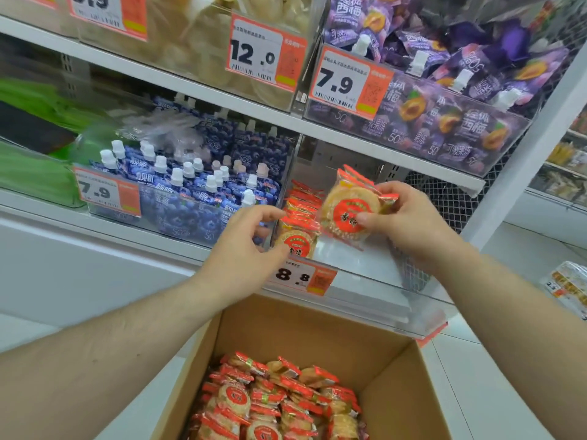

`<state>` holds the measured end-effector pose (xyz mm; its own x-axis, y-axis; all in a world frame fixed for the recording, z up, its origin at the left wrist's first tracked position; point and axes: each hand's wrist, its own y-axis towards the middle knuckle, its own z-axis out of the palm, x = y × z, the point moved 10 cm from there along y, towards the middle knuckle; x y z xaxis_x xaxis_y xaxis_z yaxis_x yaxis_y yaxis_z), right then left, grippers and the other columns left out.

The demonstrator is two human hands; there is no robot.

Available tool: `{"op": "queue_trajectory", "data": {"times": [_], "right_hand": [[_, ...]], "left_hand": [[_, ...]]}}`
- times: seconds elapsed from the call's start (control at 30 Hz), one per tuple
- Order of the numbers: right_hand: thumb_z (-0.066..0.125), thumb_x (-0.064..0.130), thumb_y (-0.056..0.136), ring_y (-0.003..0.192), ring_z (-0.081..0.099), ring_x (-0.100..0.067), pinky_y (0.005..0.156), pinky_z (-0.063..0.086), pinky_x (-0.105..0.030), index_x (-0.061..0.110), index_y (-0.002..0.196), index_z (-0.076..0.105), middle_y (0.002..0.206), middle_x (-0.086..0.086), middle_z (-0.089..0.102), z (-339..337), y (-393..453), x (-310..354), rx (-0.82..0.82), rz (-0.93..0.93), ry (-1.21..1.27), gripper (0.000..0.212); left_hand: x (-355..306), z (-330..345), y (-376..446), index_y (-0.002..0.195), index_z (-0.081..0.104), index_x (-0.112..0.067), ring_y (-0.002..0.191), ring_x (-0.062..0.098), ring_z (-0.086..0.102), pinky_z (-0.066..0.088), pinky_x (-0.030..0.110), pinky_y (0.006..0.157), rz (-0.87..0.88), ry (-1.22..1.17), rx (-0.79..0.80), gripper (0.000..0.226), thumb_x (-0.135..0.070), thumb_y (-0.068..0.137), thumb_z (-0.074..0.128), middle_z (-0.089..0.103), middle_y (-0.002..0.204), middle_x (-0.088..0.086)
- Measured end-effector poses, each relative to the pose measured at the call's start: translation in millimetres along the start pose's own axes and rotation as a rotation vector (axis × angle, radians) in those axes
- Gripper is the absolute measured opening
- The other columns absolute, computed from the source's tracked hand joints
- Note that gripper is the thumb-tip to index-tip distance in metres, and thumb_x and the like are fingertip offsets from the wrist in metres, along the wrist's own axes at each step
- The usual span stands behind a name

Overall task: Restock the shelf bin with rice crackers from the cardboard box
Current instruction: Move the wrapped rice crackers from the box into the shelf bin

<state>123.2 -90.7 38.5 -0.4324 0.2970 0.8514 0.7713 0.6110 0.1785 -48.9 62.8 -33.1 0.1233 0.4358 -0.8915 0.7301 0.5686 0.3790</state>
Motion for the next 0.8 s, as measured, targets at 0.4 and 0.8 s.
{"op": "queue_trajectory", "data": {"times": [0.4,0.8], "right_hand": [[0.077,0.006,0.075,0.079,0.059,-0.012,0.066,0.05,-0.028,0.023,0.108,0.056,0.092,0.003,0.06,112.3,30.8,-71.6,0.36,0.189,-0.42,0.043],[0.085,0.027,0.064,0.09,0.059,-0.016,0.072,0.052,-0.032,0.02,0.111,0.045,0.096,0.004,0.058,100.6,41.3,-64.1,0.15,0.171,-0.558,0.062]], "left_hand": [[33.7,27.9,-2.0,0.118,0.062,-0.032,0.122,0.009,0.044,0.026,0.01,0.096,-0.087,0.292,0.185,0.038,-0.013,0.085,0.064,0.039,0.133,-0.01],[35.4,31.4,-2.2,0.116,0.06,-0.032,0.121,0.009,0.045,0.032,0.01,0.091,-0.086,0.256,0.154,0.039,-0.011,0.084,0.063,0.042,0.137,-0.005]]}}
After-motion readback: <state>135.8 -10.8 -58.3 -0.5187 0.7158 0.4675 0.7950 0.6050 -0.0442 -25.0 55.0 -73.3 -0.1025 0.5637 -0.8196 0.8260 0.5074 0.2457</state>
